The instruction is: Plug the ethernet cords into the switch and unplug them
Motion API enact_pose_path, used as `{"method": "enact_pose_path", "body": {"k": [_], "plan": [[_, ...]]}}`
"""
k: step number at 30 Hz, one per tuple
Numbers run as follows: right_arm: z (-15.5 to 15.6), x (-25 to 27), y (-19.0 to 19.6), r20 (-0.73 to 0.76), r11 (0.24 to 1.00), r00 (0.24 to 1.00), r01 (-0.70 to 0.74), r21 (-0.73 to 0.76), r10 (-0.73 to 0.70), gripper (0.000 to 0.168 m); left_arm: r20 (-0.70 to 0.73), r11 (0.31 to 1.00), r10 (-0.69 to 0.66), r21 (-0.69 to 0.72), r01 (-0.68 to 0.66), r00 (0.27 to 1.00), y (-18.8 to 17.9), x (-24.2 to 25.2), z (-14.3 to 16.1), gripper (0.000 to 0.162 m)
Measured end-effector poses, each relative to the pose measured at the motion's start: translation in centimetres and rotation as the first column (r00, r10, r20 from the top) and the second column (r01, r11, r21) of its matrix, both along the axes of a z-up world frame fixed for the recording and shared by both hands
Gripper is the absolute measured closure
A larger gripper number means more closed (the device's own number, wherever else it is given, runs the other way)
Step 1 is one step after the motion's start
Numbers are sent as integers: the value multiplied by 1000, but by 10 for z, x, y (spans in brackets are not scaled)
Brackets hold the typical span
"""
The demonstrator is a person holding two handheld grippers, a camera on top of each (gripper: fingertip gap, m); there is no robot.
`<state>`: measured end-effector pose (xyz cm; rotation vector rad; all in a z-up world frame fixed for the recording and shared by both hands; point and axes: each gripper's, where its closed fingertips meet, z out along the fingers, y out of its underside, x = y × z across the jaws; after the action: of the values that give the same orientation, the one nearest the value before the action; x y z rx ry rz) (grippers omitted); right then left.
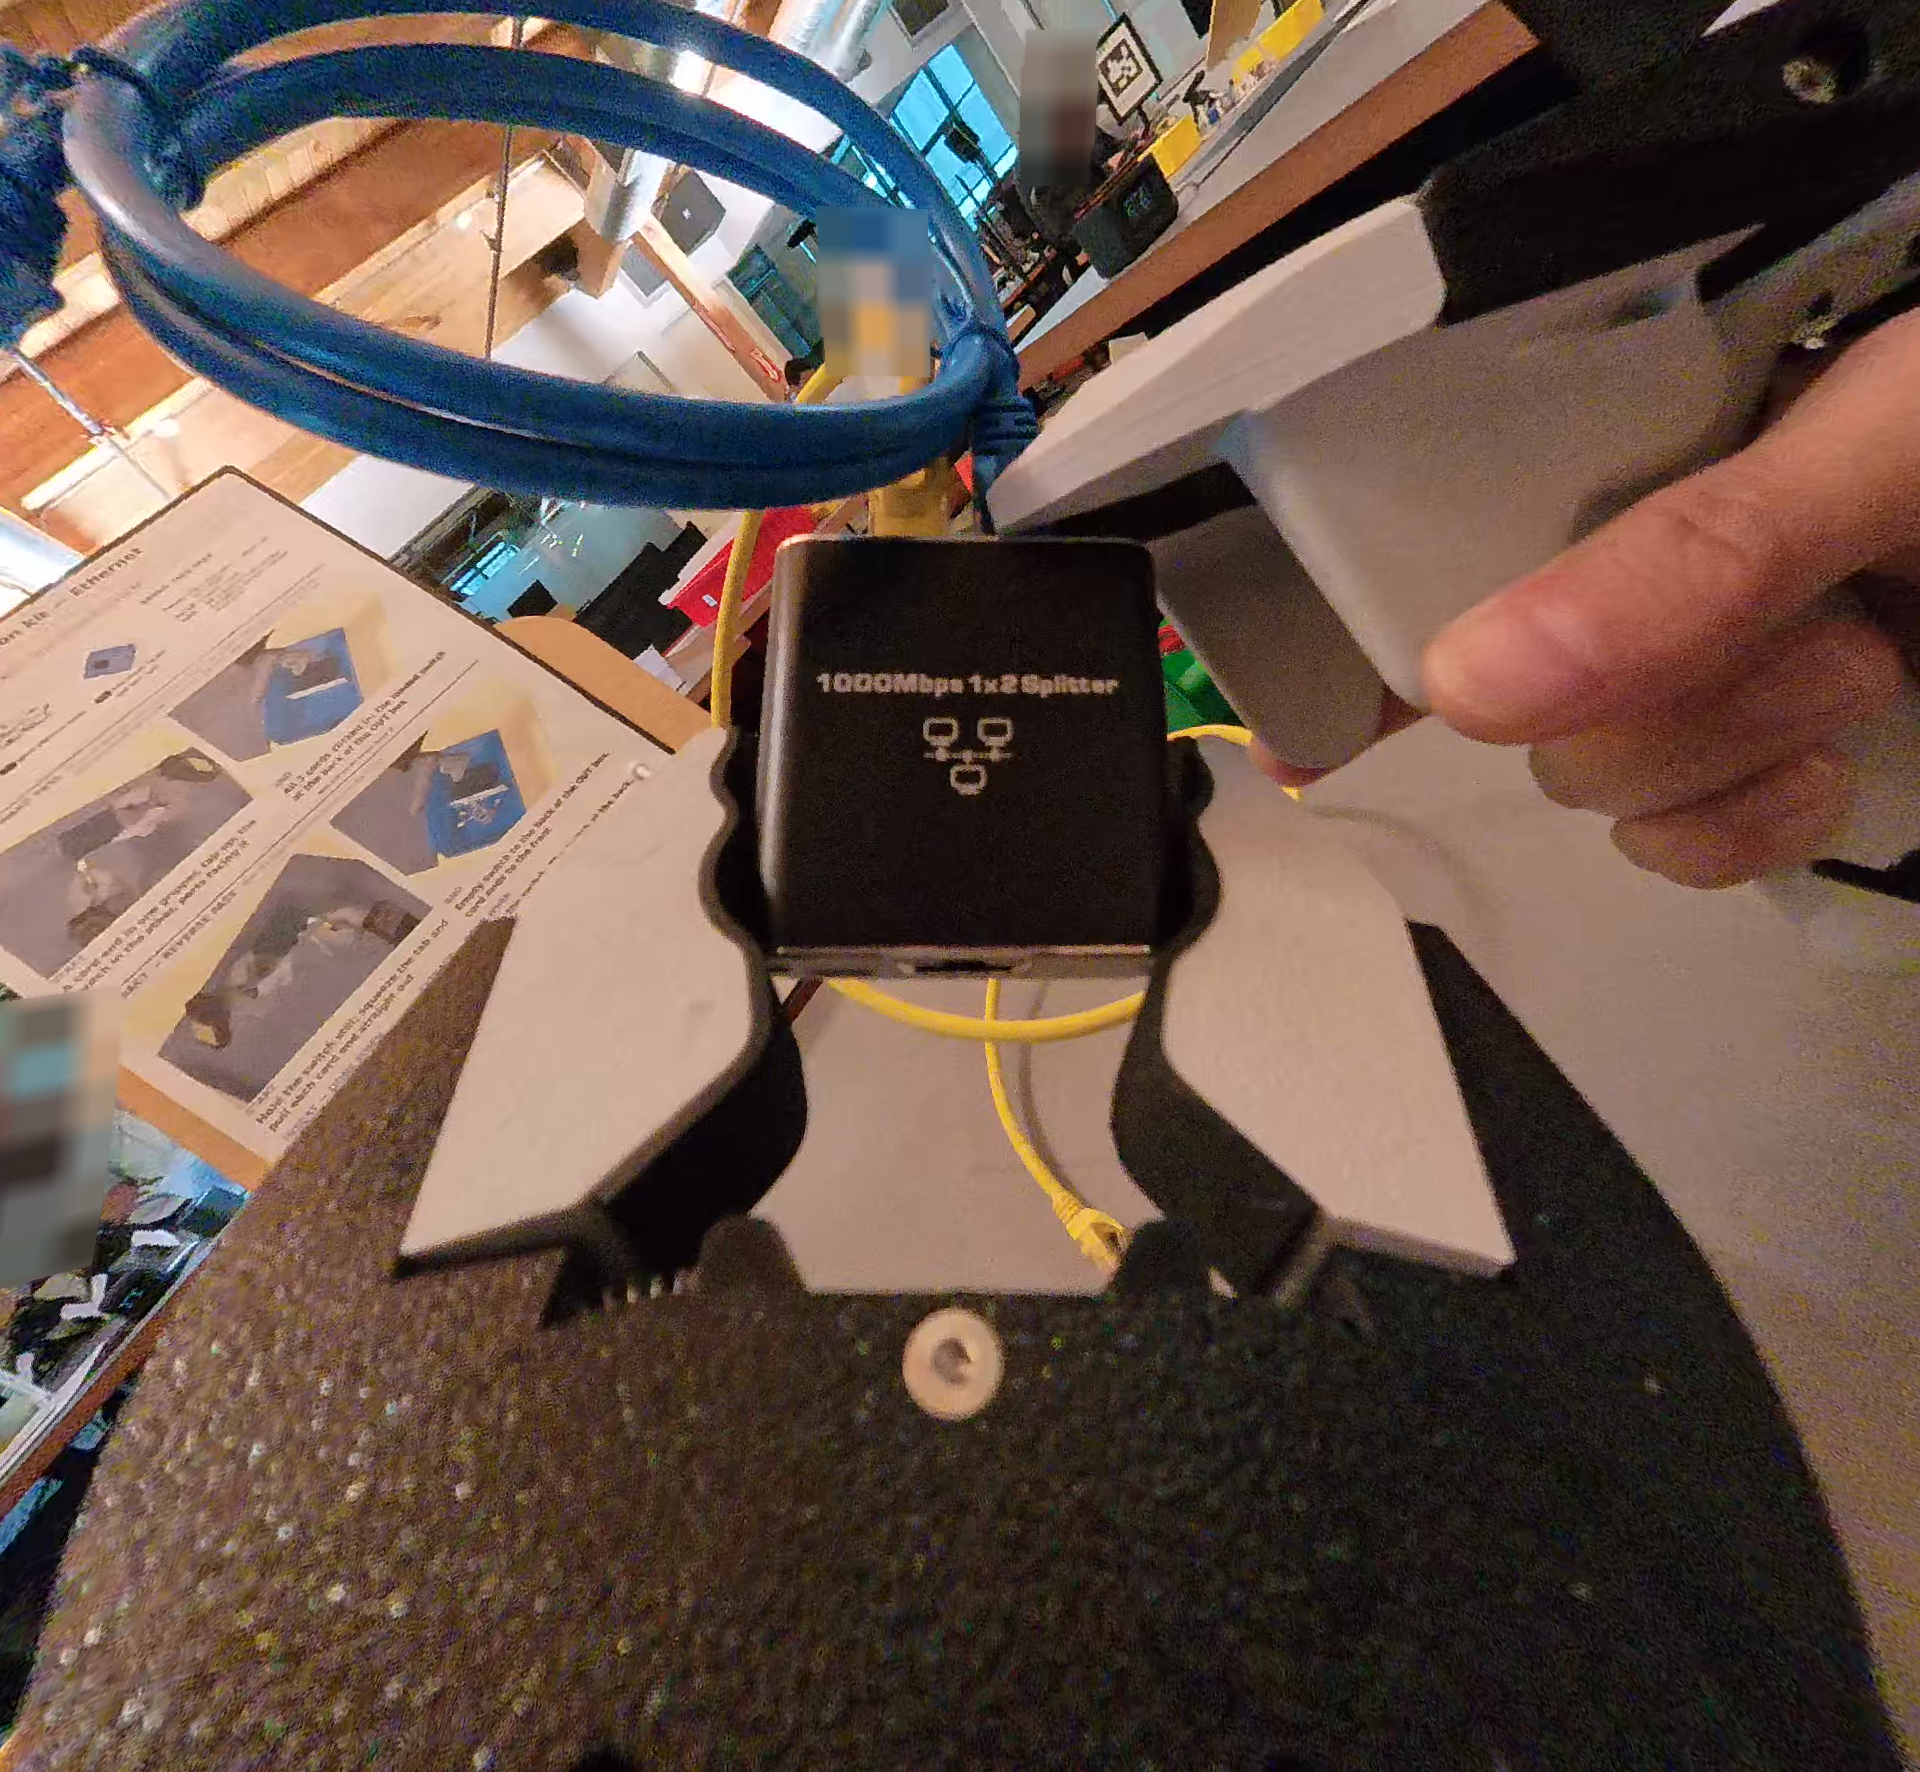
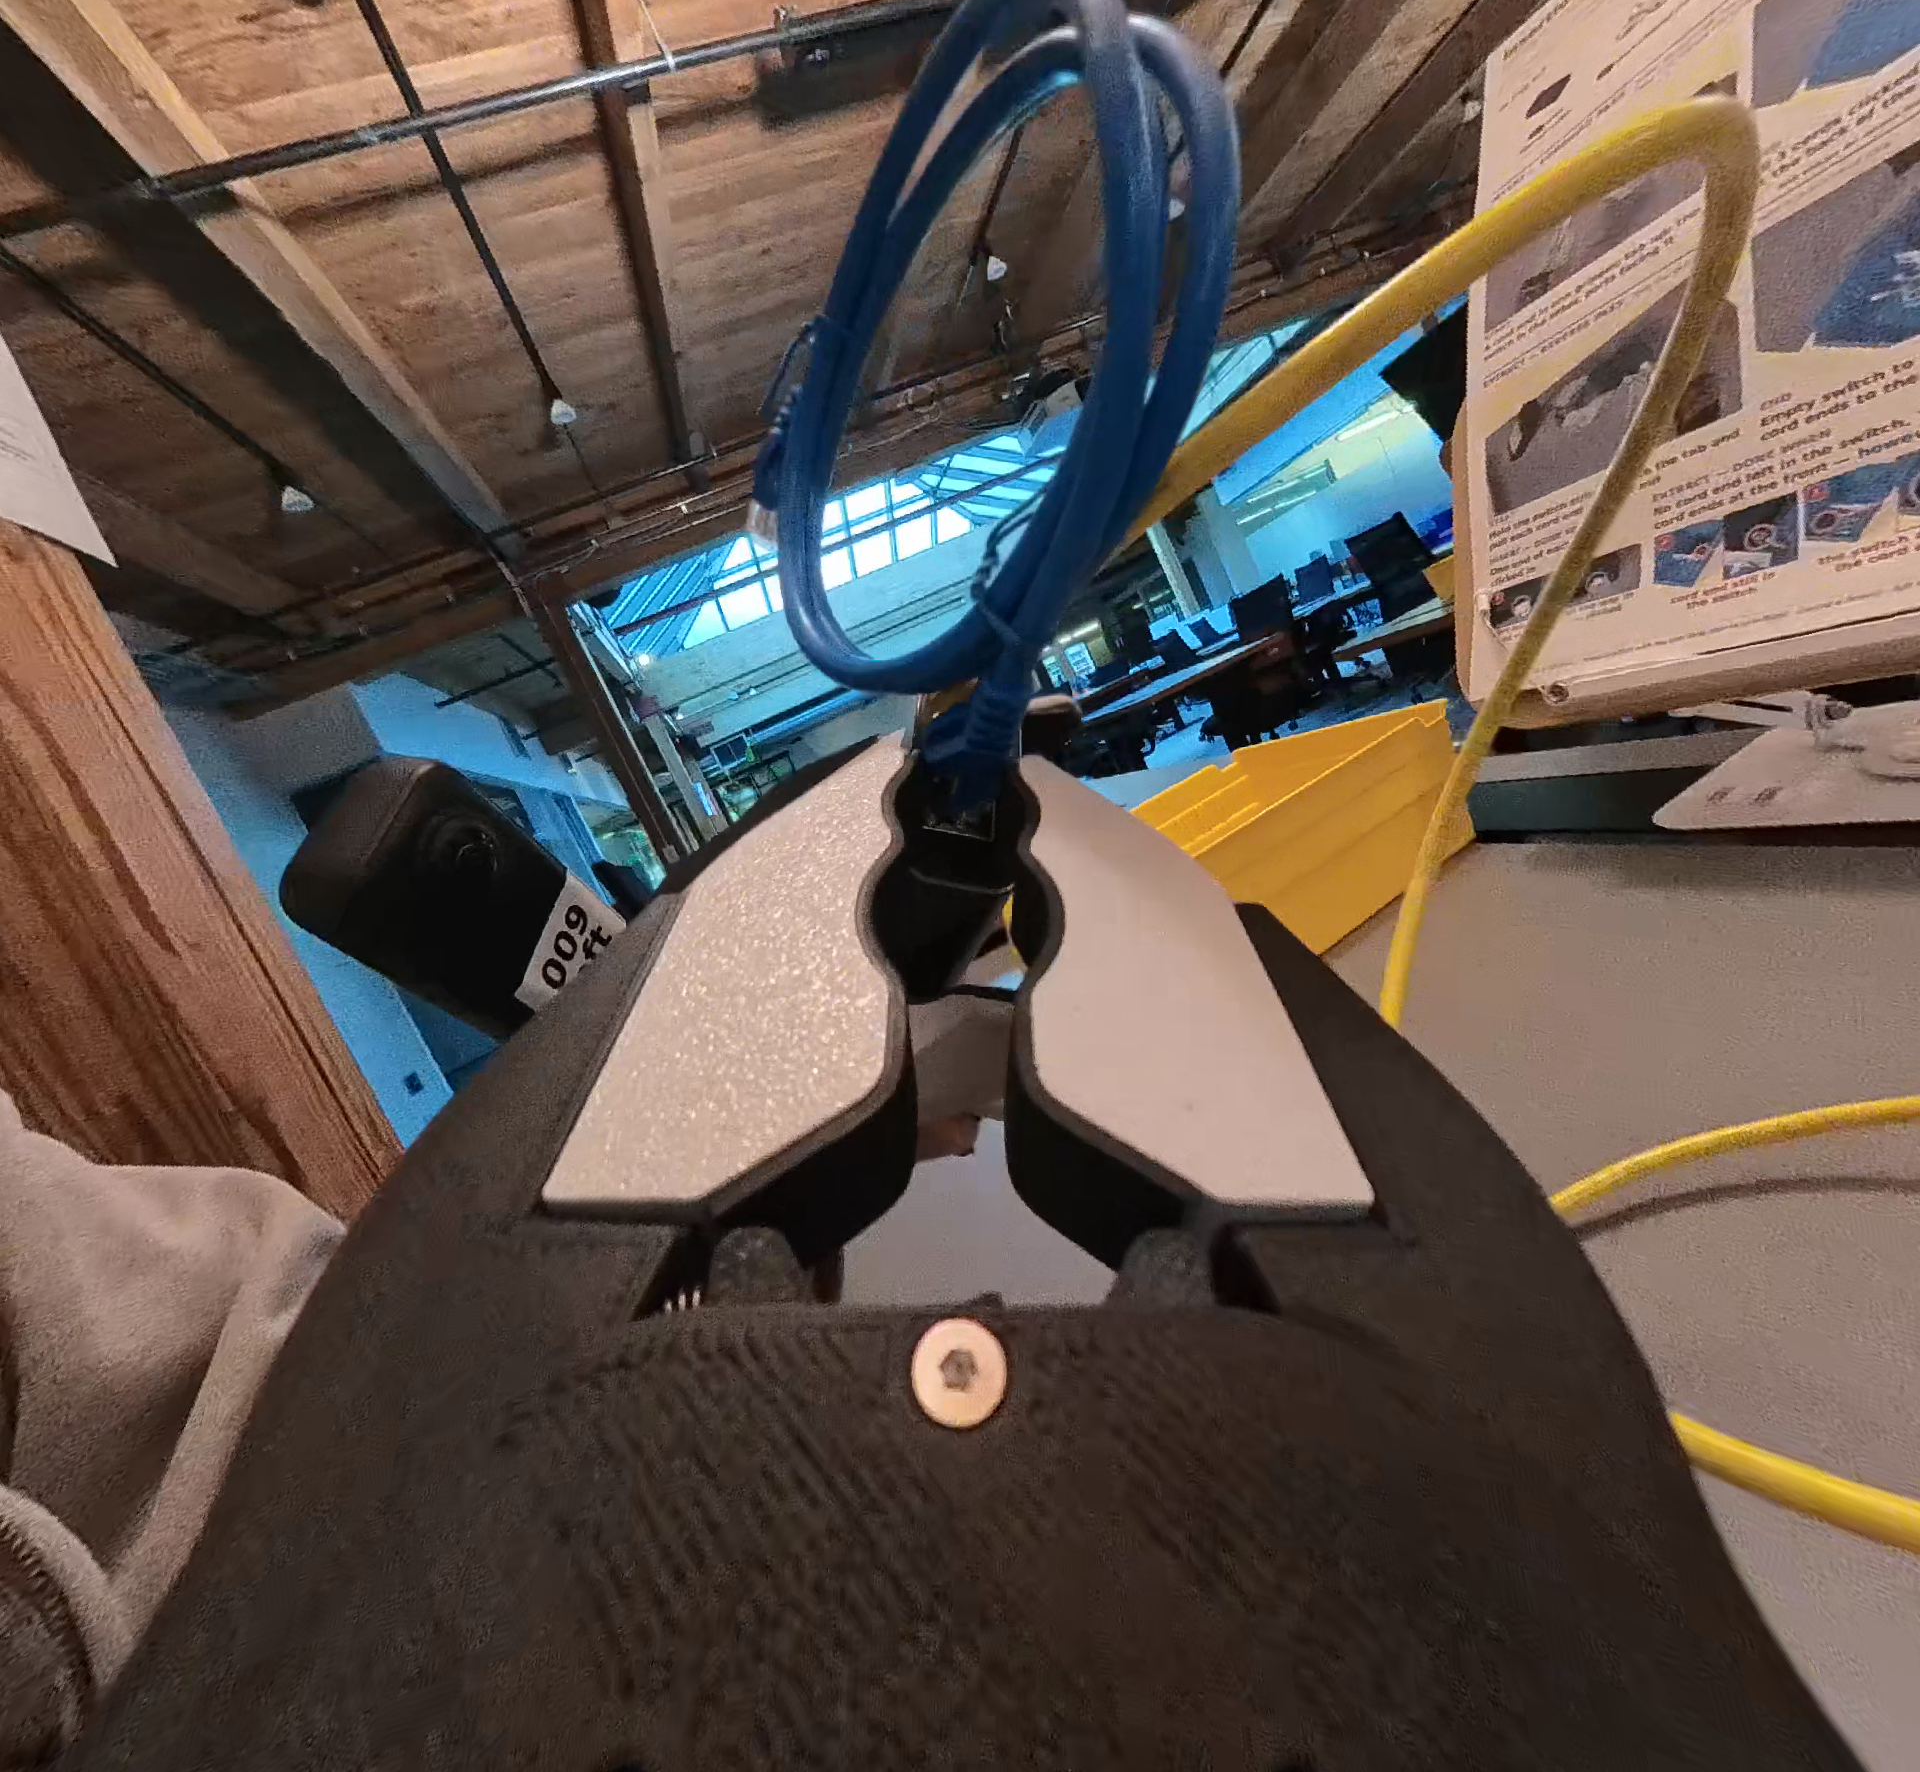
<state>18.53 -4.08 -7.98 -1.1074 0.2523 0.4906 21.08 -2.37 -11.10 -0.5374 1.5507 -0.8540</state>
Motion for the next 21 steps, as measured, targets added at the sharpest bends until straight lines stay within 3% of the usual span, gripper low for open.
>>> {"method": "enact_pose_path", "body": {"k": [21], "plan": [[-2, 3, 1, -17, 999, 999, 45, -4, -45, 152, -61, 996, 2, -86, -7, 998, -3, -1, -7, 87]]}}
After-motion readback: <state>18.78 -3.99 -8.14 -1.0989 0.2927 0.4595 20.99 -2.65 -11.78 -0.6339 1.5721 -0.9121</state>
